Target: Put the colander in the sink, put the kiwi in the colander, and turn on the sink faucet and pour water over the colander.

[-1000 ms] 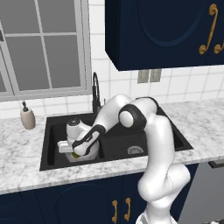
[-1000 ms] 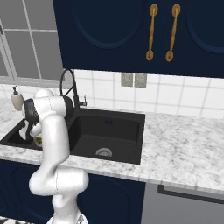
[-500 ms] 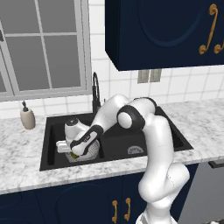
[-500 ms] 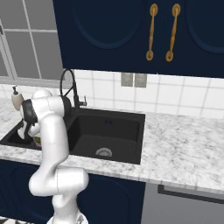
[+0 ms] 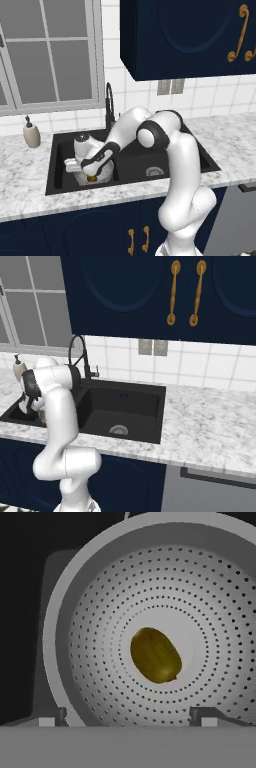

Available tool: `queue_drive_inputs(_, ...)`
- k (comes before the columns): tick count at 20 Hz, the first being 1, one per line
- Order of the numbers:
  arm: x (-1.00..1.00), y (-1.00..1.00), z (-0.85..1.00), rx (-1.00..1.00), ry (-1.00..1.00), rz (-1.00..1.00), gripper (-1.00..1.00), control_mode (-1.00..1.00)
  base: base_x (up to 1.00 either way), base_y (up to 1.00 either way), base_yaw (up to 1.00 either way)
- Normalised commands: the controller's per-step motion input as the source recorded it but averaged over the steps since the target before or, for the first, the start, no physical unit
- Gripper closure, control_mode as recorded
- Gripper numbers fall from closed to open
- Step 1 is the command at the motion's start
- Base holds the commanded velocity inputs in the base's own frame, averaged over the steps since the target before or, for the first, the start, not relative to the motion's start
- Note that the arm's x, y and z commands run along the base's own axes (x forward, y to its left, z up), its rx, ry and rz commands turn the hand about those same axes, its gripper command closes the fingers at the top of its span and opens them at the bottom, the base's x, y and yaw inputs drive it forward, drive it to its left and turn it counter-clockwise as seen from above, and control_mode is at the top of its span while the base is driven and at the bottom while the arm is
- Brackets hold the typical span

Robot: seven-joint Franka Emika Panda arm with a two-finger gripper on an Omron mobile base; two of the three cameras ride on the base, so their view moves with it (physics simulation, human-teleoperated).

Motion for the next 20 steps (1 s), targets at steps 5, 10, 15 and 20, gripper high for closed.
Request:
queue_drive_inputs(5,-0.23,-0.17,0.54,0.00,-0.06,0.00,-1.00,-1.00,0.00,0.00,0.00)
queue_drive_inputs(10,-0.20,-0.12,0.72,0.00,-0.03,0.00,-1.00,-1.00,0.00,0.00,0.00)
queue_drive_inputs(15,-0.21,-0.08,0.89,0.00,-0.01,0.00,-1.00,-1.00,0.00,0.00,0.00)
queue_drive_inputs(20,-0.23,-0.13,0.93,0.00,-0.06,0.00,-1.00,-1.00,0.00,0.00,0.00)
